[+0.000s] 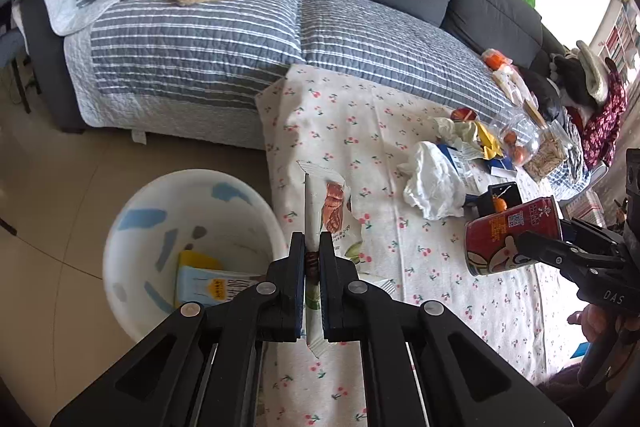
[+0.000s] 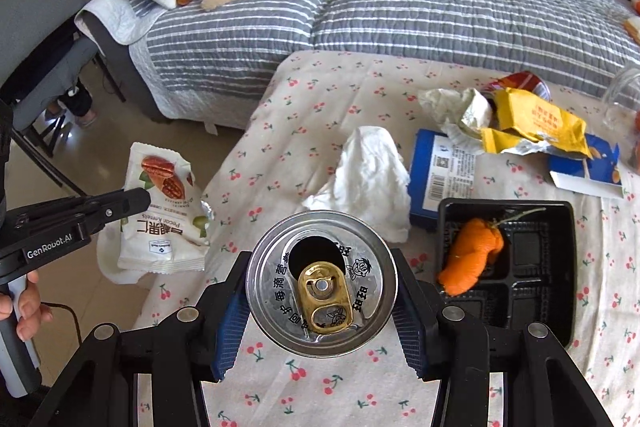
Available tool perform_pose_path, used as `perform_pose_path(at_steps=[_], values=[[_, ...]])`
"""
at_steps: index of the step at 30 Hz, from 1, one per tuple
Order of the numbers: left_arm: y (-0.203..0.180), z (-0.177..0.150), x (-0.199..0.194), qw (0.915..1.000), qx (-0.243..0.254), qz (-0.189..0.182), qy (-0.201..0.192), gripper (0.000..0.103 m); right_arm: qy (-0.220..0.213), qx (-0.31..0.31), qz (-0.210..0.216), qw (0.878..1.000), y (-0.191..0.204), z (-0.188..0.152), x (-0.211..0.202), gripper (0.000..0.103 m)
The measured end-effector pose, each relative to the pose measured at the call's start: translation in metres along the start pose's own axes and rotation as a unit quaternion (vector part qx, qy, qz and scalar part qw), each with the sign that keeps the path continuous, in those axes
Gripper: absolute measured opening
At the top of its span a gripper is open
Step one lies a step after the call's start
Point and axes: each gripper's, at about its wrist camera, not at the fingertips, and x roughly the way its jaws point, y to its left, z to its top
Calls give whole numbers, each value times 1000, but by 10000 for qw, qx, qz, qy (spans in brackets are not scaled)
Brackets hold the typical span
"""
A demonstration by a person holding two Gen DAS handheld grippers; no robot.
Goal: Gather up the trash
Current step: 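Drop the wrapper into the bin with left tool while right tool drops the can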
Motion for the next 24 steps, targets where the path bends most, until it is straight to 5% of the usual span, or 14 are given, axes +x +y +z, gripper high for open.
perform_pose_path(at_steps=[19, 20, 23, 24], values=[[101, -30, -5, 9943, -331, 1009, 71, 8, 173, -437, 485, 9977, 82, 5, 47, 56], [104, -31, -3, 9941, -370, 1009, 167, 14, 155, -477, 486, 9976, 87, 6, 49, 56], [113, -35, -1, 9914, -588, 1106, 394, 72, 90, -536, 570, 9969, 98, 9, 55, 56], [114, -37, -3, 9901, -611, 1203, 376, 80, 71, -541, 607, 9967, 102, 10, 58, 56]])
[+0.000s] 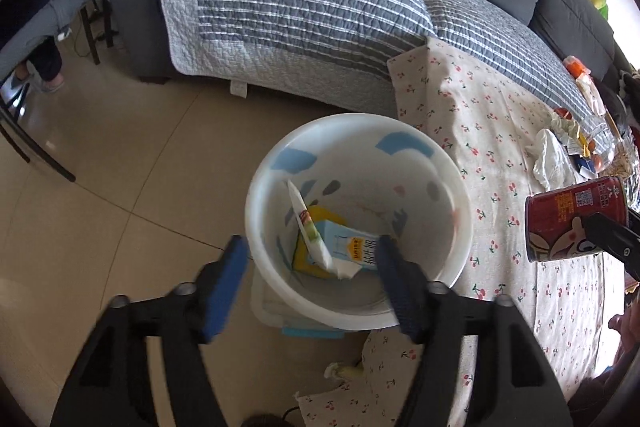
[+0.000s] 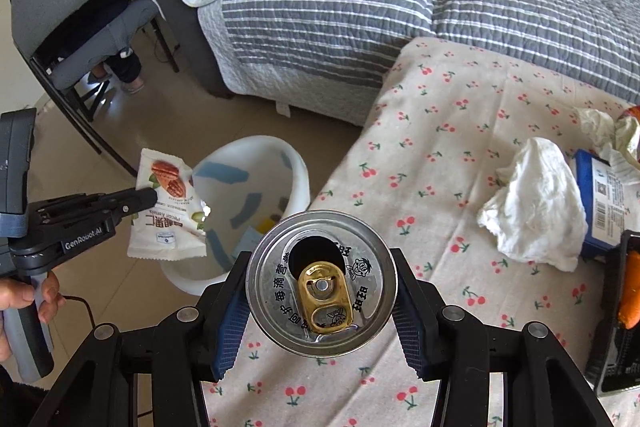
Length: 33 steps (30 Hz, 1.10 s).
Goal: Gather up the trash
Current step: 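Drop the wrapper into the bin with left tool while right tool drops the can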
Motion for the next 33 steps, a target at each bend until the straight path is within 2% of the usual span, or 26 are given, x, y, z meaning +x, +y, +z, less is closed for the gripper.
perform_pose_path(at_steps=[2, 6, 9, 23, 24, 27, 33], values=[[3, -2, -4, 9998, 52, 171, -19, 81, -54, -4, 69, 10000, 4, 4, 6, 56], [9, -9, -8, 9990, 183, 408, 14, 90, -166, -71, 169, 9997, 17, 9, 15, 56], [15, -14, -11, 9983, 261, 518, 13, 91, -188, -159, 176, 9995, 27, 12, 25, 56], [28, -23, -18, 9973, 334, 646, -1, 92, -184, -276, 170, 9993, 47, 18, 67, 57], [28, -23, -18, 9974, 328, 647, -5, 93, -181, -233, 182, 9994, 46, 17, 67, 58], [27, -22, -18, 9974, 314, 644, -17, 94, -254, -23, 186, 9995, 40, 18, 63, 77], [19, -21, -24, 9975, 352, 596, -109, 101, -394, 381, 212, 9983, 26, 20, 44, 90]])
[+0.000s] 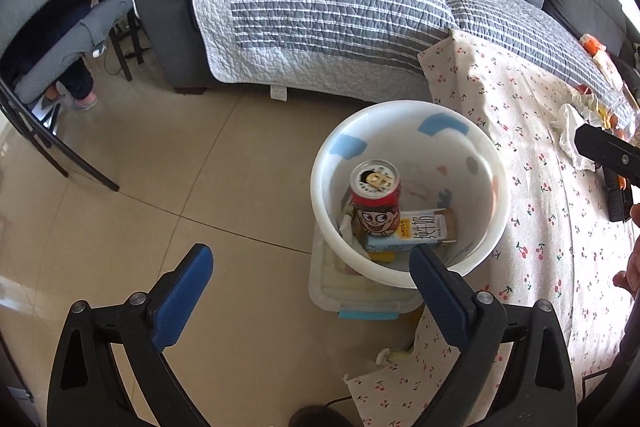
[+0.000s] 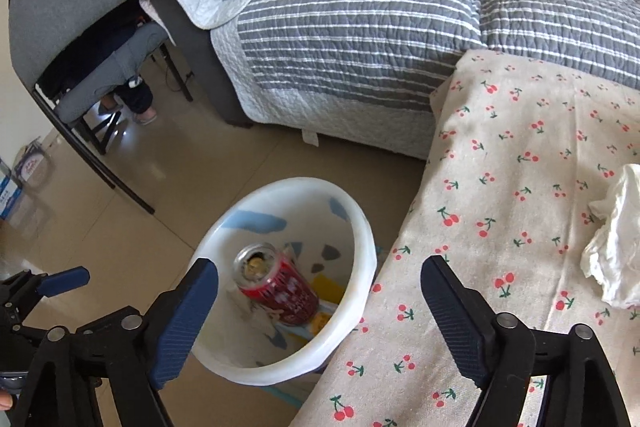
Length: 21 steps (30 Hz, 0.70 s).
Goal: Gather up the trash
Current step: 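Drop the wrapper into the bin with left tool while right tool drops the can, then move both tools back over the table toward the black tray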
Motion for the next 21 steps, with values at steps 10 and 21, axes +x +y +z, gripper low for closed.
perform_pose_path(at_steps=[10, 21], values=[[-31, 9, -14, 9994, -81, -312, -131, 103, 220, 144, -630, 9977, -30, -14, -37, 103], [-97, 22, -29, 9963, 123, -796, -310, 103, 185, 893, -1314, 9871, -116, -27, -104, 103]])
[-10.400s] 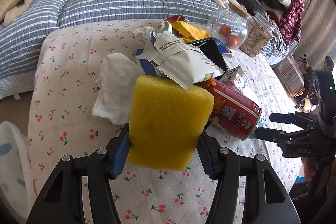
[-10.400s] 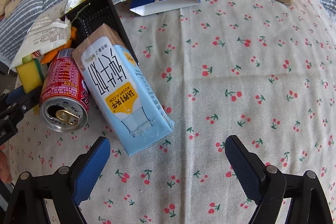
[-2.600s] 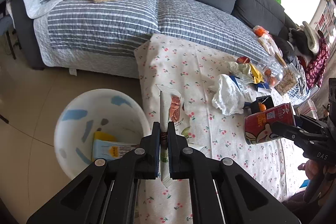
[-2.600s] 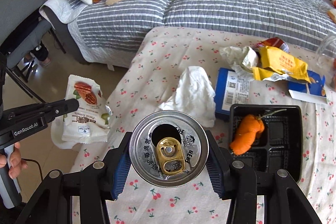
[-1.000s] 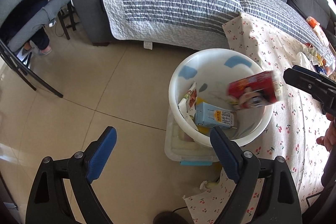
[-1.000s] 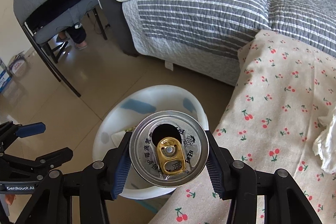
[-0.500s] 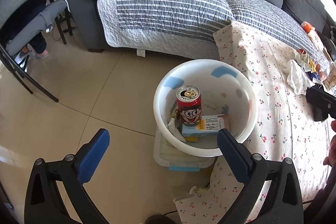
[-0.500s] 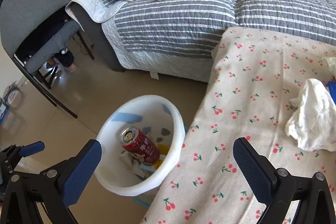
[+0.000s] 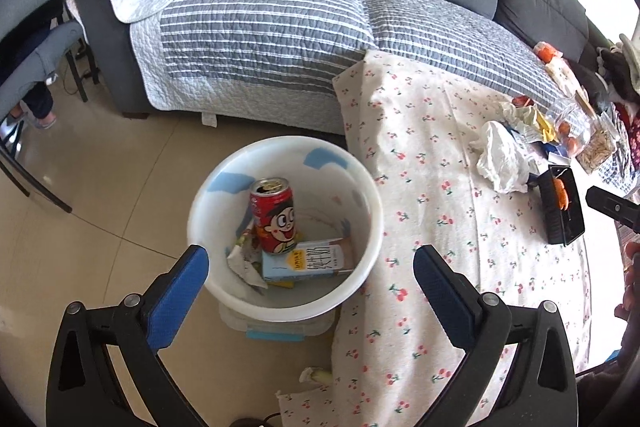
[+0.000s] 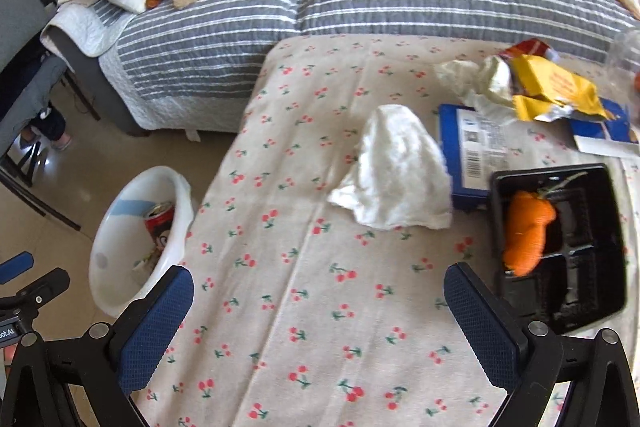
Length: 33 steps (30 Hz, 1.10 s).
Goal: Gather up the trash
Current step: 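Move both tools back over the table toward the black tray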
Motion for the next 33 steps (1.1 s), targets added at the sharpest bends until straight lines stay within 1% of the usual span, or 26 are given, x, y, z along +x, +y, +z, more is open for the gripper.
perform_pose_path(at_steps=[5, 9, 11, 14, 16, 17, 21, 24, 28, 31, 32, 33], values=[[-58, 8, -6, 9979, 552, -118, -313, 103, -85, 445, -249, 9987, -53, 0, -24, 103], [-103, 15, -14, 9943, 731, -517, -575, 103, -135, 829, -423, 9956, -94, -3, -40, 103], [-128, 19, -18, 9916, 888, -701, -629, 103, -138, 996, -488, 9937, -113, -5, -46, 103], [-165, 20, -20, 9877, 1276, -630, -648, 103, -149, 1133, -557, 9919, -137, -9, -55, 103], [-185, 17, -19, 9866, 1397, -506, -671, 103, -144, 1154, -623, 9913, -150, -12, -60, 103], [-194, 16, -17, 9863, 1422, -522, -654, 103, -162, 1143, -675, 9910, -155, -13, -62, 103], [-224, 17, -1, 9855, 1515, -680, -344, 103, -179, 1093, -900, 9898, -178, -19, -72, 103], [-246, 16, 12, 9813, 1719, -861, -100, 103, -168, 1179, -970, 9881, -197, -24, -77, 103], [-269, 22, 30, 9790, 1694, -1094, 299, 103, -207, 1247, -1087, 9860, -217, -28, -82, 103], [-287, 29, 41, 9761, 1728, -1204, 532, 95, -189, 1265, -1103, 9856, -229, -30, -84, 103], [-294, 31, 45, 9753, 1755, -1201, 599, 88, -175, 1268, -1095, 9857, -232, -31, -84, 103], [-300, 33, 49, 9745, 1778, -1194, 665, 78, -157, 1252, -1100, 9859, -235, -31, -84, 103]])
